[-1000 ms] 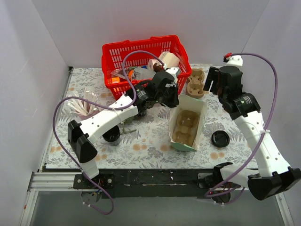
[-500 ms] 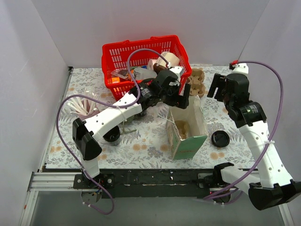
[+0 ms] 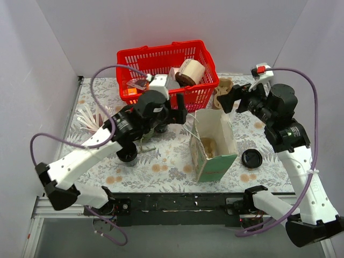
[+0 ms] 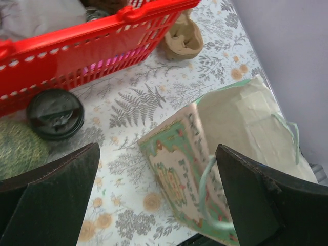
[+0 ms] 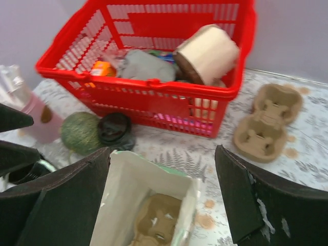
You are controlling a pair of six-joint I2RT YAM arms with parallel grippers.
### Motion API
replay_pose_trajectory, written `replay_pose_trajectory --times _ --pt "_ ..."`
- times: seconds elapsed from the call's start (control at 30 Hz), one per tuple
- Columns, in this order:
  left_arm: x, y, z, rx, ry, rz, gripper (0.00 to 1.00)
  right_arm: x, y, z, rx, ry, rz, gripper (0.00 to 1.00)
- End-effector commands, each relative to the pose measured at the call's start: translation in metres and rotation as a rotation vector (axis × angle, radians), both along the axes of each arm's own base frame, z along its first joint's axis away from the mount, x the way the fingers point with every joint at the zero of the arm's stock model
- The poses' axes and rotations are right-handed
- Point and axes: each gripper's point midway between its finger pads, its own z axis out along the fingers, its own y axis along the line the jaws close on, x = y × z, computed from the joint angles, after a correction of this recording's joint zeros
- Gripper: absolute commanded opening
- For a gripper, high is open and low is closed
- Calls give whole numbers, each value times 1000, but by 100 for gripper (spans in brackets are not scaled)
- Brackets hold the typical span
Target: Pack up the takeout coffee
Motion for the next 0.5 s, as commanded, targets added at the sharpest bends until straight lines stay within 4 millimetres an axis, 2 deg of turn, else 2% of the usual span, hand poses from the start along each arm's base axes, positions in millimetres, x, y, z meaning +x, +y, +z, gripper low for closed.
replay_pose_trajectory --times 0.0,0.03,0.07,0.1,0.13,0.17,0.23,0.3,0.33,0.37,0.4,0.47 --pt "-12 57 -5 -49 9 181 98 -13 56 20 19 -42 297 91" --pt "-15 63 -10 -57 23 200 98 -20 77 15 -9 -32 337 91" --pt "-19 69 -27 -48 58 219 98 -15 92 5 -70 -27 361 91" --pt "-26 81 -26 -65 62 240 98 -19 105 11 -96 -49 378 91" --pt "-28 87 -31 -67 75 263 98 -29 126 9 -136 -53 396 91" --pt "-31 94 -38 -65 89 285 98 -26 139 -1 -164 -34 403 91" --pt "-40 111 -52 -57 126 337 98 -26 155 3 -161 -36 389 91" --pt "-46 123 -67 -34 156 373 98 -15 166 -10 -170 11 344 90" --pt "-50 128 -63 -66 157 391 98 -15 172 -15 -194 12 311 90" --pt "-52 131 -65 -71 161 396 98 -14 185 -30 -228 31 324 89" --pt "-55 135 -67 -70 165 402 98 -26 200 -35 -253 19 375 89" --pt "-60 140 -61 -100 168 408 98 -31 219 -52 -347 -37 462 88"
